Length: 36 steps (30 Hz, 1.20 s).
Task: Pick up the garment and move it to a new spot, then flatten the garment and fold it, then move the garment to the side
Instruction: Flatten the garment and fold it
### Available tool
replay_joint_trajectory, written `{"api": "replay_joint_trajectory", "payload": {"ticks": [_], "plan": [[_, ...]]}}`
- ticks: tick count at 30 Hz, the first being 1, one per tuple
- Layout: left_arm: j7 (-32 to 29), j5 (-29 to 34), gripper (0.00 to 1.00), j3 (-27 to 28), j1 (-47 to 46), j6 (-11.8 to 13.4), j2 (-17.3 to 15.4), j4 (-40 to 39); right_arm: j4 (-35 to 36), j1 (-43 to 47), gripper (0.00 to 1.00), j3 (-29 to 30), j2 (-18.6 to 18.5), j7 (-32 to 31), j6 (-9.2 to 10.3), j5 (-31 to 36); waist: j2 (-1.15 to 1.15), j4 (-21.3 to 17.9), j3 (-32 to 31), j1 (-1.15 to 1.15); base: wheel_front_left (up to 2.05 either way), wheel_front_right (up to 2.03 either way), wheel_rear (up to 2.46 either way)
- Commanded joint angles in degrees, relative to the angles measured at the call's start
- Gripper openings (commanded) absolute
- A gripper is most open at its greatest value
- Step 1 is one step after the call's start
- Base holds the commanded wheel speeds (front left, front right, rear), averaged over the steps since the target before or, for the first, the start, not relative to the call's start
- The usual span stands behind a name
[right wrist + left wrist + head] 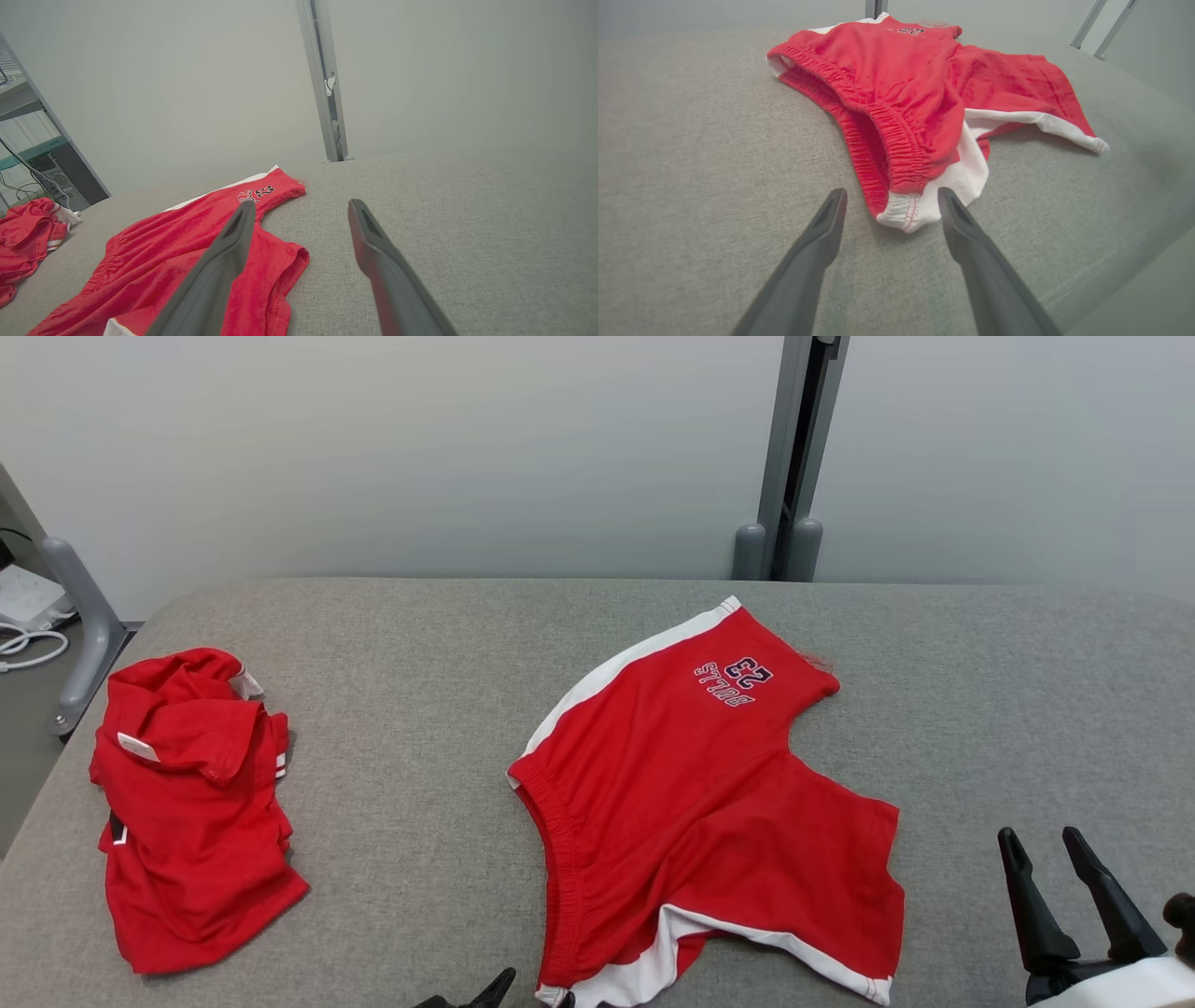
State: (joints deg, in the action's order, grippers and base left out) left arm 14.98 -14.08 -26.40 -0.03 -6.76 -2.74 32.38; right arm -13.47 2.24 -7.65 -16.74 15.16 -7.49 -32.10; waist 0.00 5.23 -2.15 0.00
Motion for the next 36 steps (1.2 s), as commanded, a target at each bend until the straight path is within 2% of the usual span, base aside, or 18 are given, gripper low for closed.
{"api": "replay_joint_trajectory", "payload": {"ticks": [1, 5, 8, 9, 10, 11, 12, 21, 27, 31, 36], "plan": [[0.15, -0.36, 1.00, -0.15, -1.56, -0.21, -0.29, 0.61, -0.40, -0.29, 1.00, -0.10, -0.41, 0.11, -0.01, -0.33, 0.00, -0.09, 0.10, 0.00, 0.00, 0.00, 0.00], [0.15, -1.52, 1.00, -1.28, -2.62, -0.41, -0.29, 2.23, -1.17, -0.30, 1.00, -0.55, -0.61, 0.10, -0.01, -0.77, 0.00, -0.36, 0.31, 0.00, 0.00, 0.00, 0.00], [0.16, -2.00, 0.78, -2.26, -3.43, -0.55, -0.29, 3.76, -1.53, -0.50, 1.00, -0.88, -0.79, 0.11, -0.01, -0.98, 0.00, -0.57, 0.52, 0.00, 0.00, 0.00, 0.00], [0.16, -2.10, 0.67, -2.59, -3.60, -0.60, -0.29, 4.27, -1.61, -0.54, 1.00, -0.95, -0.85, 0.10, -0.01, -1.04, 0.00, -0.62, 0.58, 0.00, 0.00, 0.00, 0.00], [0.16, -2.38, 0.47, -2.92, -3.78, -0.65, -0.29, 4.72, -1.72, -0.54, 1.00, -1.00, -0.90, 0.10, -0.01, -1.13, 0.00, -0.66, 0.64, 0.00, 0.00, 0.00, 0.00], [0.16, -2.38, 0.47, -2.92, -3.78, -0.65, -0.29, 4.72, -1.72, -0.54, 1.00, -1.00, -0.90, 0.10, -0.01, -1.13, 0.00, -0.66, 0.64, 0.00, 0.00, 0.00, 0.00], [0.16, -3.19, 0.00, -3.19, -4.27, -0.63, -0.29, 4.92, -2.10, -0.49, 1.00, -1.26, -0.91, 0.11, -0.01, -1.28, 0.00, -0.71, 0.76, 0.00, 0.00, 0.00, 0.00], [0.16, -2.83, 0.00, -1.49, -4.56, -0.76, -0.34, 1.36, -6.00, 0.53, 1.00, -6.01, -2.02, 0.11, -0.01, -5.76, 0.00, -0.54, 0.87, 0.00, 0.00, 0.00, 0.00], [0.16, -1.92, 0.00, 0.85, -2.84, -0.75, -0.34, -1.81, -8.25, 0.62, 1.00, -14.13, -2.87, 0.11, -0.01, -11.78, 0.00, -0.31, 0.70, 0.00, 0.00, 0.00, 0.00], [0.16, -1.27, 0.00, 1.12, -2.55, -0.75, -0.32, -2.05, -10.58, -0.58, 1.00, -19.42, -3.60, 0.10, -0.01, -12.91, 0.00, -0.14, 0.74, 0.00, 0.00, 0.00, 0.00], [0.16, -0.90, 0.00, 1.07, -2.45, -0.71, -0.33, -2.11, -14.04, -2.10, 1.00, -23.20, -3.52, 0.10, -0.01, -13.10, 0.00, 0.21, 0.76, 0.00, 0.00, 0.00, 0.00]]}}
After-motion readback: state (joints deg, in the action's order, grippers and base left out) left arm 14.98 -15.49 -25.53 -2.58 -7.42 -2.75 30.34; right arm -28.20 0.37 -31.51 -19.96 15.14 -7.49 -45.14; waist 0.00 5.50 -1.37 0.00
